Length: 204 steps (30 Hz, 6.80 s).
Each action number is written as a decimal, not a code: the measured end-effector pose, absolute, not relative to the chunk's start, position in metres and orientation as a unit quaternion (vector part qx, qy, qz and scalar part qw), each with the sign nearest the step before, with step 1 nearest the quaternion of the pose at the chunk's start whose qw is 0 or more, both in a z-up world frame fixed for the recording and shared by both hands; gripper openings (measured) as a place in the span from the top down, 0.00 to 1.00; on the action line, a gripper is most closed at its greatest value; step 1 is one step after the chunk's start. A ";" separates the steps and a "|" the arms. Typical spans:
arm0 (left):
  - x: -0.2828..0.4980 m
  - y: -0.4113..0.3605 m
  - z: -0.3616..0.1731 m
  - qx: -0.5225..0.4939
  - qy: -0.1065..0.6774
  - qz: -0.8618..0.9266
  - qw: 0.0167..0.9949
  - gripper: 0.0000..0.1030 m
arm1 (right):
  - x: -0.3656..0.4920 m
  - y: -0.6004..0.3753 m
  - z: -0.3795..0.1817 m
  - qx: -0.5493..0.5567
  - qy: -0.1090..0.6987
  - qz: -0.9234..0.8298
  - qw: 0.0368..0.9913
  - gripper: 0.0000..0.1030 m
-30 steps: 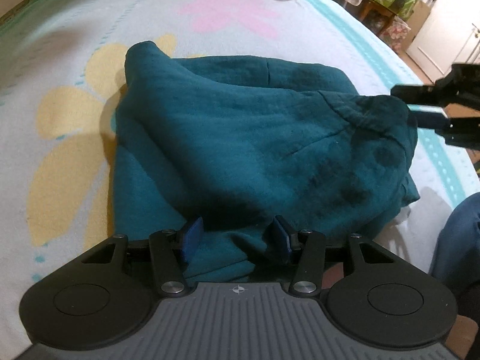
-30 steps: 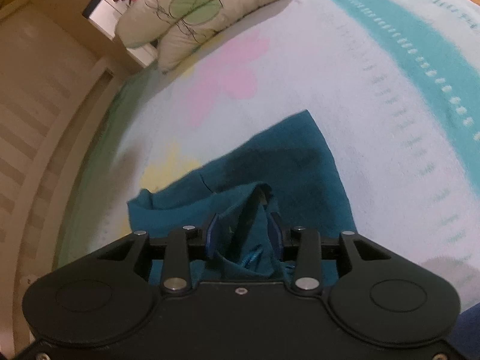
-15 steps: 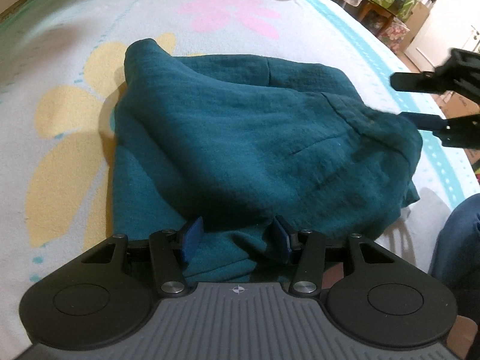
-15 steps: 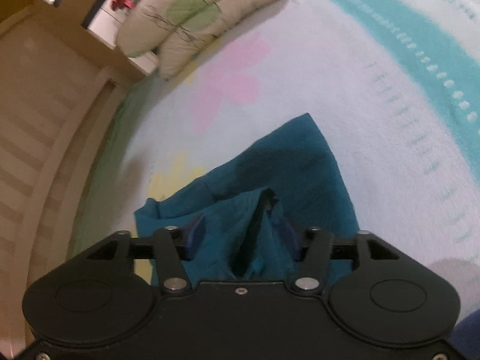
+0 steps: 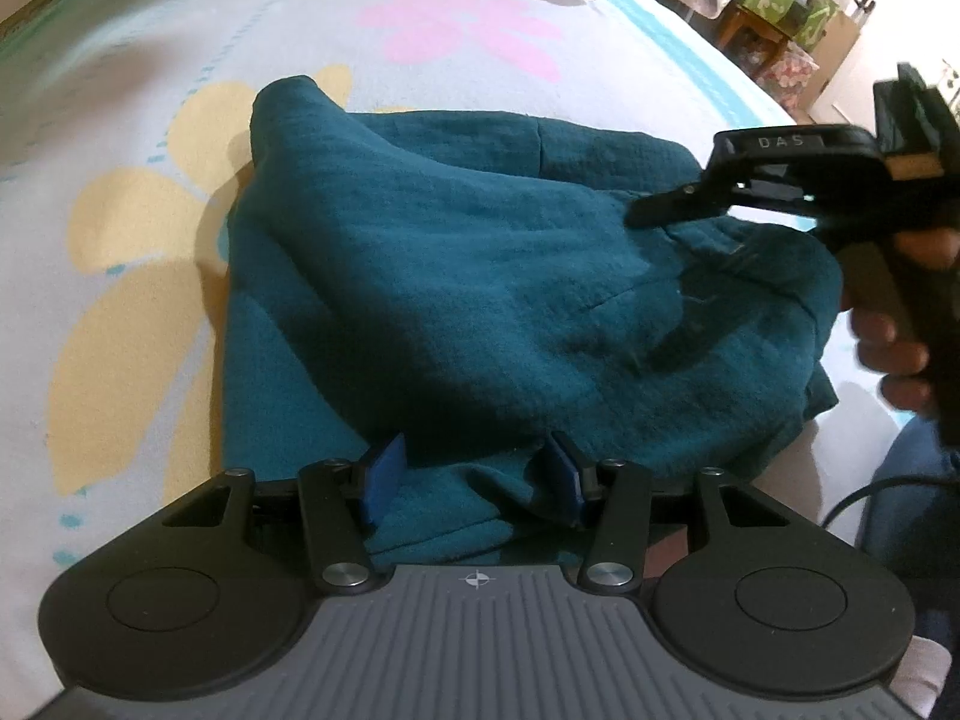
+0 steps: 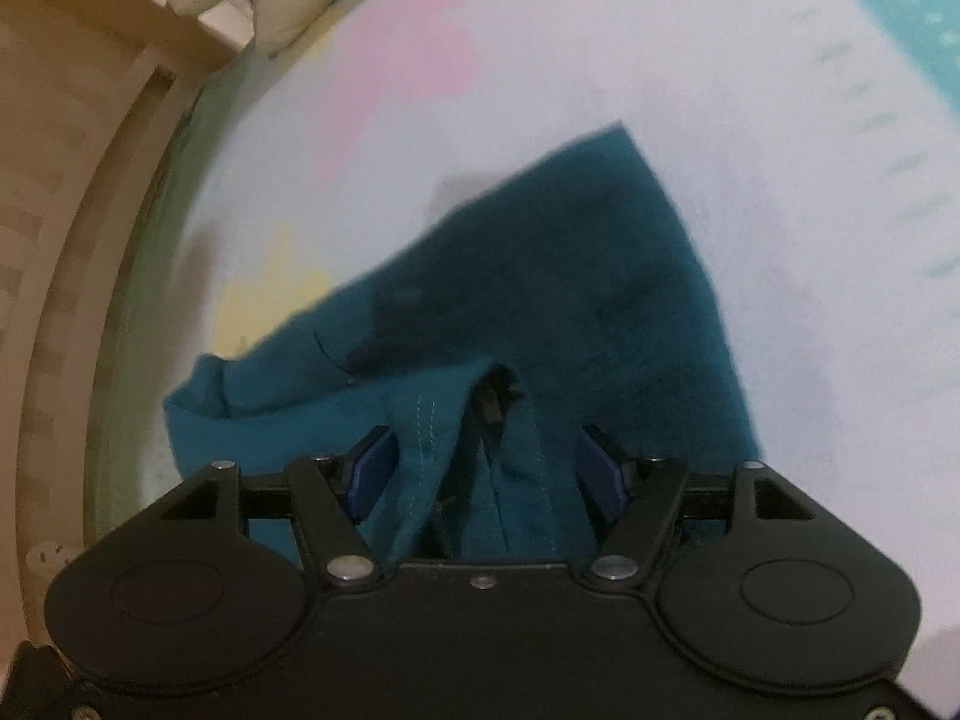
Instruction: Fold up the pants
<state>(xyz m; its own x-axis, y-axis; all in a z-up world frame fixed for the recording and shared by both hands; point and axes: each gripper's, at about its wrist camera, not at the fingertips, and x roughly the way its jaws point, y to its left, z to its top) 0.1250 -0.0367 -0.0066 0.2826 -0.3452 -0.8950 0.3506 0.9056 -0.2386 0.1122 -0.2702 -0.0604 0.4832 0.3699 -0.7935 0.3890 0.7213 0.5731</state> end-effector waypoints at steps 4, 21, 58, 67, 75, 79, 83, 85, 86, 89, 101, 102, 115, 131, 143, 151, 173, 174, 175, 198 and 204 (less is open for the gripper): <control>0.124 -0.032 -0.007 -0.003 0.553 -0.218 0.804 0.52 | 0.112 -0.259 -0.067 0.368 0.514 0.047 0.774 0.49; 0.123 -0.019 0.011 0.003 0.533 -0.199 0.822 0.52 | 0.116 -0.243 0.008 0.091 0.461 -0.072 0.880 0.44; 0.124 -0.016 -0.005 -0.007 0.551 -0.179 0.815 0.48 | 0.042 -0.242 -0.012 0.176 0.563 -0.074 0.804 0.75; 0.134 0.012 0.024 -0.032 0.519 -0.152 0.841 0.48 | 0.041 -0.258 0.013 0.196 0.488 -0.101 0.844 0.30; 0.170 0.025 0.006 -0.060 0.542 -0.123 0.829 0.48 | 0.065 -0.270 -0.019 0.220 0.499 -0.085 0.834 0.30; 0.181 0.022 -0.012 -0.070 0.571 -0.124 0.808 0.48 | 0.070 -0.271 -0.034 0.221 0.496 -0.072 0.837 0.28; 0.186 0.015 -0.018 -0.070 0.567 -0.129 0.810 0.40 | 0.071 -0.273 -0.037 0.230 0.478 -0.058 0.846 0.22; 0.190 0.009 -0.019 -0.067 0.567 -0.129 0.811 0.37 | 0.071 -0.277 -0.040 0.240 0.466 -0.054 0.850 0.22; 0.192 0.006 -0.020 -0.067 0.567 -0.130 0.810 0.34 | 0.071 -0.279 -0.041 0.249 0.459 -0.053 0.851 0.22; 0.198 0.000 -0.022 -0.068 0.567 -0.128 0.811 0.28 | 0.072 -0.288 -0.043 0.277 0.446 -0.049 0.850 0.22; 0.214 0.013 -0.029 -0.152 0.561 -0.121 0.805 0.23 | 0.082 -0.270 -0.045 0.227 0.451 -0.006 0.863 0.23; 0.215 0.015 -0.029 -0.162 0.561 -0.122 0.802 0.23 | 0.083 -0.266 -0.045 0.209 0.454 -0.004 0.866 0.29; 0.179 -0.004 0.015 -0.070 0.482 -0.087 0.869 0.92 | 0.072 -0.222 -0.010 0.113 0.435 0.001 0.894 0.71; 0.207 0.110 0.037 -0.048 0.479 -0.005 0.877 0.89 | 0.198 -0.131 -0.015 0.128 0.454 0.088 0.877 0.59; 0.179 0.095 0.057 -0.036 0.480 0.059 0.874 0.86 | 0.174 -0.143 0.014 0.122 0.410 0.023 0.904 0.47; 0.154 0.053 0.045 -0.043 0.515 0.021 0.856 0.85 | 0.146 -0.103 0.003 0.091 0.432 0.069 0.895 0.48; 0.149 0.047 0.018 -0.106 0.525 0.069 0.842 0.69 | 0.146 -0.086 -0.044 0.029 0.509 0.041 0.859 0.40; 0.149 0.050 0.018 -0.114 0.525 0.069 0.841 0.69 | 0.146 -0.086 -0.043 0.029 0.510 0.041 0.859 0.40; 0.150 0.052 0.017 -0.119 0.526 0.065 0.839 0.69 | 0.147 -0.083 -0.045 0.027 0.510 0.041 0.859 0.40; 0.104 0.030 0.086 -0.024 0.505 0.073 0.860 0.70 | 0.082 -0.101 0.028 0.070 0.460 0.022 0.885 0.43; 0.076 0.020 0.110 -0.037 0.499 0.061 0.864 0.70 | 0.051 -0.094 0.057 0.073 0.453 0.015 0.888 0.43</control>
<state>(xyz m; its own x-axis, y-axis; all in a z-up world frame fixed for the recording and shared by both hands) 0.0755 0.0200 0.1103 0.4950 0.0690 -0.8662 -0.1424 0.9898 -0.0025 0.0510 -0.0936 0.0567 0.5890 0.0923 -0.8029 0.0401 0.9889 0.1431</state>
